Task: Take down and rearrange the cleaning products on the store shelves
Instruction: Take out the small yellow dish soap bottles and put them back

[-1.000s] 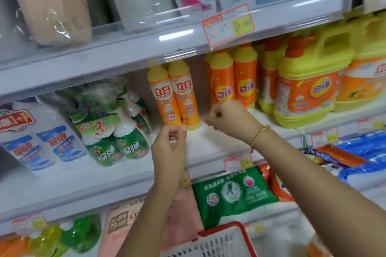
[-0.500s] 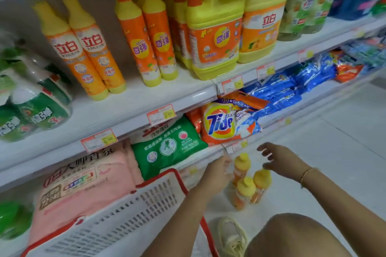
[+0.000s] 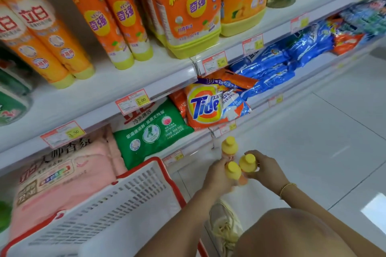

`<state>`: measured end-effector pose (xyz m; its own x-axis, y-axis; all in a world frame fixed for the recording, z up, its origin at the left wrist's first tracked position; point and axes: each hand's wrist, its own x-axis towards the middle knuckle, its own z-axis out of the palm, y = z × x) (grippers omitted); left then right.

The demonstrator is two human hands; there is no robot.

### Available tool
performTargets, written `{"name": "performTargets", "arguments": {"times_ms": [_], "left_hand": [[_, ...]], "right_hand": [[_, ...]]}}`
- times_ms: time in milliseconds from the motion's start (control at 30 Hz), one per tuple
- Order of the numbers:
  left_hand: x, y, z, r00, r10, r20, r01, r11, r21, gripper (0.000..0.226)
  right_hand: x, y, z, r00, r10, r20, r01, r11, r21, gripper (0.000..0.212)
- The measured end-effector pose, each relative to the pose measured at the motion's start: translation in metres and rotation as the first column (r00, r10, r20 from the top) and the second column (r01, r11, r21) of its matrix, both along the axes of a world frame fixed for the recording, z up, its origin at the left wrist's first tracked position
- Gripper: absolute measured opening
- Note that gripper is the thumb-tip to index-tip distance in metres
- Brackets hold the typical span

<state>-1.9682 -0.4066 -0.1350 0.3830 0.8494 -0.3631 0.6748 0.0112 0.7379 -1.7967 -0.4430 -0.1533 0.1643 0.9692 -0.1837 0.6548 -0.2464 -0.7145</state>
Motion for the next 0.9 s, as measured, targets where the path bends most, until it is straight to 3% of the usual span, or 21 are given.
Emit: {"name": "performTargets", "arguments": {"times_ms": [167,267,400,533,733,900], "left_hand": [[-0.032,-0.007,0.027,0.996,0.047,0.073,-0.054,0.994,0.096,0.053],[-0.059,-0.011,0.085,0.976,0.126,0.176,-0.166,0.958,0.236,0.051],[-0.107,-0.017,0.189,0.926,0.202,0.32,-0.337,0.825,0.453,0.049],[-0.161,-0.021,0.278,0.855,0.127,0.504,-0.452,0.66,0.601,0.043],[-0.237,0.006,0.341,0.916,0.131,0.379,-0.398,0.411,0.82,0.046],[-0.282,0.056,0.342,0.893,0.25,0.374,-0.449,0.459,0.767,0.049]], "right_hand": [[-0.01,-0.001,0.048,0.999,0.033,0.04,-0.037,0.996,0.084,0.05],[-0.022,0.004,0.106,0.996,0.087,0.031,-0.091,0.982,0.164,0.05],[-0.053,0.016,0.2,0.984,0.18,-0.018,-0.163,0.925,0.342,0.047],[-0.096,0.026,0.287,0.957,0.276,-0.09,-0.169,0.781,0.601,0.054],[-0.177,0.075,0.347,0.916,0.387,-0.106,-0.133,0.543,0.829,0.053],[-0.237,0.132,0.344,0.923,0.381,0.051,-0.262,0.527,0.809,0.056]]}}
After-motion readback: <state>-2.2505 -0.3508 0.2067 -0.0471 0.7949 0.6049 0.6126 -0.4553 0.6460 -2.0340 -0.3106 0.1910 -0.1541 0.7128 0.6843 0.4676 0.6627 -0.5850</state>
